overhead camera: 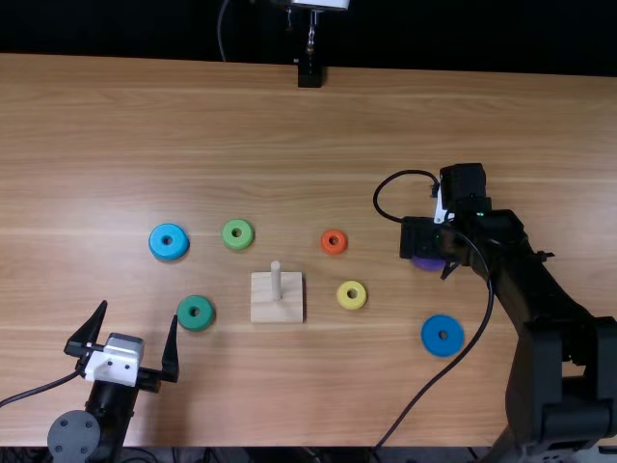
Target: Build the Hanoi tower: stack the rings onto the peg from bottom to top in this color order: purple, dark blue, light blue, dark green, light green, yellow, orange.
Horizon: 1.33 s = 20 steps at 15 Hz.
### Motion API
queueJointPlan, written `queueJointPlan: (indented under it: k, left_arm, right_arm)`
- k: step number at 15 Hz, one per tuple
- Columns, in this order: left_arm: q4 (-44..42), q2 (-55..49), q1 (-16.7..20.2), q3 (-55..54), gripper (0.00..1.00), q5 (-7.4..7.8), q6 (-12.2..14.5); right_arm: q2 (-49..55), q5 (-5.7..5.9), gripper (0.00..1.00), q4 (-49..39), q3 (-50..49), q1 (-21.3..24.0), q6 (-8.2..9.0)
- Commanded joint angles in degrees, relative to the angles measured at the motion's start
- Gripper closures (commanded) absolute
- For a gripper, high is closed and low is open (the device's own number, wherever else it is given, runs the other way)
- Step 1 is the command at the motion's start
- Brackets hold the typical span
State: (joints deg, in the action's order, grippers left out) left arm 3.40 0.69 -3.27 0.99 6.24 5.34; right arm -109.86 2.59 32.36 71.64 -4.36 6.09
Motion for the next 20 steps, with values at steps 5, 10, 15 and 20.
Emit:
queueJointPlan:
  k: [5, 10, 15, 20]
  left_arm:
    - [0.6, -0.7, 0.0, -1.0, 0.0, 1.04, 0.5]
    - [0.6, -0.7, 0.0, -1.0, 0.0, 1.04, 0.5]
    - [0.6, -0.7, 0.0, -1.0, 0.0, 1.04, 0.5]
    - [0.6, -0.7, 0.0, -1.0, 0.0, 1.04, 0.5]
  right_arm:
    - [-1.1, 0.47, 0.0, 0.1, 1.4, -0.2, 0.56]
    - [-3.0, 0.57, 0.0, 0.1, 1.8, -0.2, 0.77]
    - [-3.0, 0.36, 0.91, 0.0, 1.1, -0.2, 0.87]
    - [-2.5, 0.47, 1.0, 0.2, 2.3, -0.6, 0.98]
